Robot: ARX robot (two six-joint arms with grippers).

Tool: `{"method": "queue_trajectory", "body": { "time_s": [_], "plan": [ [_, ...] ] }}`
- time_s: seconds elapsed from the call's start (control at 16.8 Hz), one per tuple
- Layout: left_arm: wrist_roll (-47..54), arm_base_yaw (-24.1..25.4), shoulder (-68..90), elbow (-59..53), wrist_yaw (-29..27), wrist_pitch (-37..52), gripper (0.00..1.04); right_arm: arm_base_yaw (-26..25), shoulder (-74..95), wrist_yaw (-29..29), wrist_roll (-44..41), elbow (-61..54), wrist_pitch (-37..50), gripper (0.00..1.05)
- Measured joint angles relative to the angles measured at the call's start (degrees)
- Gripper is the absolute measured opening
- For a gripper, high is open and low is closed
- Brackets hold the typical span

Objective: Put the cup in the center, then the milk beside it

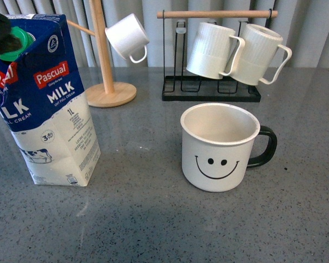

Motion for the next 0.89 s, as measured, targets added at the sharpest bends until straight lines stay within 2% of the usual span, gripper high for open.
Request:
{"method": "queue_trajectory", "body": {
  "time_s": [0.48, 0.6, 0.89],
  "plan": [
    [-2.1, 1.0, 20.2, 5.1, 0.0, 8.6, 0.98, 0.0, 0.0, 0.0, 0.0, 0.0, 0.0, 0.98],
    [-2.6, 0.9, 22.7, 5.5, 0.1, 10.7, 0.83, 0.0, 0.0, 0.0, 0.0, 0.0, 0.0, 0.98],
    [-1.7, -0.2, 22.9, 6.5, -1.9, 11.1, 0.32, 0.0, 0.0, 0.0, 0.0, 0.0, 0.0, 0.98]
  ]
}}
